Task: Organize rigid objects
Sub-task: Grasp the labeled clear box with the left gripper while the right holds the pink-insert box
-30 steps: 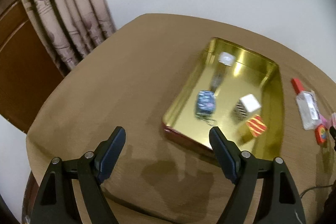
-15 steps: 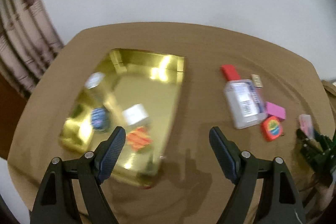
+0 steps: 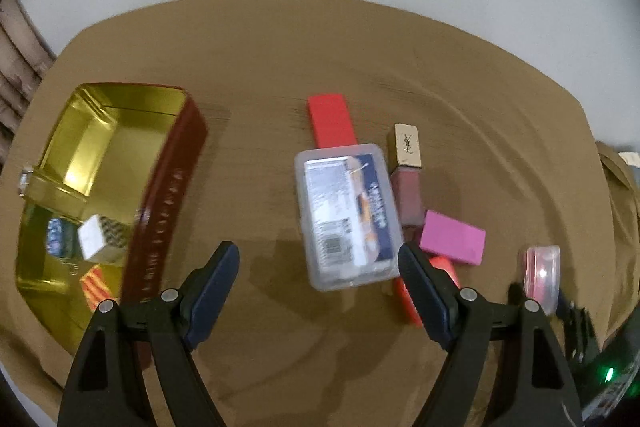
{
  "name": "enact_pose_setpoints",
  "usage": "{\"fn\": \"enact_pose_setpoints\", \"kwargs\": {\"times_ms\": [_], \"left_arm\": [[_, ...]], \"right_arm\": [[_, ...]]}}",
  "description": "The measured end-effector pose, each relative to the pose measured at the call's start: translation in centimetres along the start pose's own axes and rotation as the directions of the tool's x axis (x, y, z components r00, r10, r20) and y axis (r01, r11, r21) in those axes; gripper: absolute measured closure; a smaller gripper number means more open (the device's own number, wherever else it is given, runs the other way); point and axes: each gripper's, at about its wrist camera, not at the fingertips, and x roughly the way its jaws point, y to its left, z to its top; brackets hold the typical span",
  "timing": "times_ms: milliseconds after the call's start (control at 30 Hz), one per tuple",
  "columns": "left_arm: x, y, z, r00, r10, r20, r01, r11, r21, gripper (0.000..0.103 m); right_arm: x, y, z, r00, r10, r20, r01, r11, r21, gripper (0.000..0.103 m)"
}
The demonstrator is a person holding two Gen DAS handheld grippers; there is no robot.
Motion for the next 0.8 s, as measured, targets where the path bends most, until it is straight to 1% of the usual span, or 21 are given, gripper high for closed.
{"fn": "enact_pose_setpoints", "kwargs": {"times_ms": [200, 267, 333, 367, 400, 467, 600, 700, 800], "left_arm": [[2.2, -2.0, 1.1, 0.999, 0.012, -0.037, -0.012, 1.0, 0.0, 0.024], [2.6, -2.1, 1.0, 0.999, 0.024, -0.045, -0.024, 1.0, 0.0, 0.028], [3.4, -2.3, 1.0, 0.998, 0.04, -0.05, -0.041, 0.999, -0.015, 0.041], [3.7, -2.2, 1.1, 0.998, 0.039, -0.054, -0.04, 0.999, -0.023, 0.043], [4.0, -2.1, 1.1, 0.997, 0.034, -0.062, -0.036, 0.999, -0.03, 0.047], [4.5, -1.8, 0.9, 0.997, 0.025, -0.069, -0.028, 0.999, -0.041, 0.047], [4.9, -1.9, 1.2, 0.999, 0.021, -0.043, -0.023, 0.999, -0.023, 0.046], [4.9, -1.3, 1.3, 1.0, 0.012, -0.024, -0.012, 1.0, -0.022, 0.046], [4.8, -0.8, 0.9, 1.0, 0.025, -0.01, -0.025, 1.0, 0.0, 0.047]], "right_arm": [[0.4, -0.6, 0.2, 1.0, 0.004, 0.0, -0.004, 1.0, 0.003, 0.047], [0.5, -0.7, 0.3, 1.0, 0.006, 0.0, -0.006, 1.0, 0.006, 0.047], [0.5, -0.7, 0.3, 1.0, 0.005, 0.0, -0.005, 1.0, 0.005, 0.046], [0.5, -0.7, 0.3, 1.0, 0.005, 0.0, -0.005, 1.0, 0.006, 0.046], [0.5, -0.7, 0.3, 1.0, 0.005, 0.0, -0.005, 1.0, 0.006, 0.046], [0.5, -0.6, 0.3, 1.0, 0.005, 0.0, -0.005, 1.0, 0.007, 0.046], [0.5, -0.6, 0.3, 1.0, 0.005, 0.0, -0.005, 1.0, 0.007, 0.046], [0.5, -0.6, 0.3, 1.0, 0.005, 0.0, -0.005, 1.0, 0.006, 0.046], [0.5, -0.5, 0.3, 1.0, 0.004, 0.0, -0.004, 1.0, 0.005, 0.046]]}}
